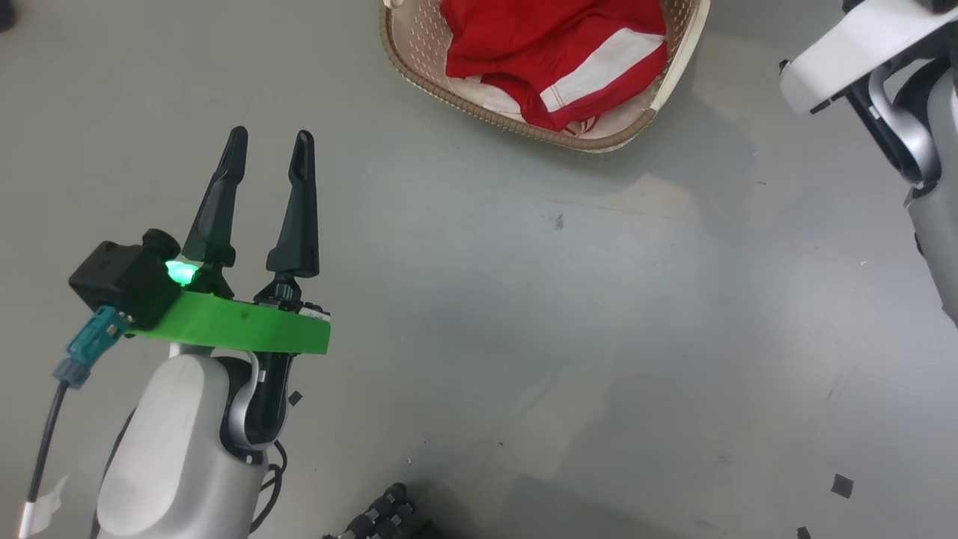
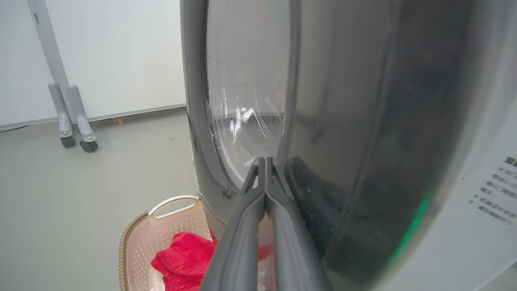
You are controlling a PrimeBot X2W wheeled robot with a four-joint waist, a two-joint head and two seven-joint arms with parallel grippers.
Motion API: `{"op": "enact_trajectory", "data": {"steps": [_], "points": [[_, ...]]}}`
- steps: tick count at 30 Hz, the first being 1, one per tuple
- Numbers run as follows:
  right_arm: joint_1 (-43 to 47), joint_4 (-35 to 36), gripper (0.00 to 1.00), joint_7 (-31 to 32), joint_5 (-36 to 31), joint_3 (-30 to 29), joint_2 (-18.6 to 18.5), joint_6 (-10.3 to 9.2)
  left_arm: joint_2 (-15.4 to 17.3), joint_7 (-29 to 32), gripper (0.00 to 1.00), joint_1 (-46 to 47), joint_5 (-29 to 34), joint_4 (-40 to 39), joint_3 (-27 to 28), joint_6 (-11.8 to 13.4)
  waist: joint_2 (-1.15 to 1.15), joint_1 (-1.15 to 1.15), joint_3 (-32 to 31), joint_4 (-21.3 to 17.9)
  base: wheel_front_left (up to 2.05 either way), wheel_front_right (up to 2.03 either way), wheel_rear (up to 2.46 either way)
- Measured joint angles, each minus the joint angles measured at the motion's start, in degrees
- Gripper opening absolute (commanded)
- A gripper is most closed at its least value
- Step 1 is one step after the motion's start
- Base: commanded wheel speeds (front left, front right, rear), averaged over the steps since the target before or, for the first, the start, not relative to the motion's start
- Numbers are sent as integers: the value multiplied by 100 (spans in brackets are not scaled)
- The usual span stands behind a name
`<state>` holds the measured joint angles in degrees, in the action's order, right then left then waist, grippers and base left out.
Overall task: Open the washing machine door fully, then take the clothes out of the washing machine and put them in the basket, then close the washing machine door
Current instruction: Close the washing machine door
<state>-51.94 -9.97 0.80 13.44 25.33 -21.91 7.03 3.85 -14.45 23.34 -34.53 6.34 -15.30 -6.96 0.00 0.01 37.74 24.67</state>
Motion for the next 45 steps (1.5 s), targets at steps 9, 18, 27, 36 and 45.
{"op": "enact_trajectory", "data": {"steps": [9, 18, 27, 36, 45], "points": [[-794, -246, 0, 96, -32, 31, -201, 47, -76, 0, 100, 184, -130, -19, -110, -5, 0, 0, 337, 149, 0, 0, 0], [-1528, -582, 0, 144, -102, -46, -313, 48, -110, 0, 100, 285, -237, -29, -143, -18, 0, 0, 579, 284, 0, 0, 0], [-2021, -1025, 0, 141, -171, -363, -363, -64, -136, 0, 100, 377, -279, -19, -182, -22, 0, 0, 709, 358, 0, 0, 0], [-2282, -1349, 0, 9, -215, -458, -135, -222, -151, 0, 100, 404, -303, 1, -190, -22, 0, 0, 787, 387, 0, 0, 0], [-2332, -1688, 0, -336, -211, -388, -63, -222, -168, 0, 100, 489, -328, 82, -142, -22, 0, 0, 754, 353, 0, 0, 0]]}}
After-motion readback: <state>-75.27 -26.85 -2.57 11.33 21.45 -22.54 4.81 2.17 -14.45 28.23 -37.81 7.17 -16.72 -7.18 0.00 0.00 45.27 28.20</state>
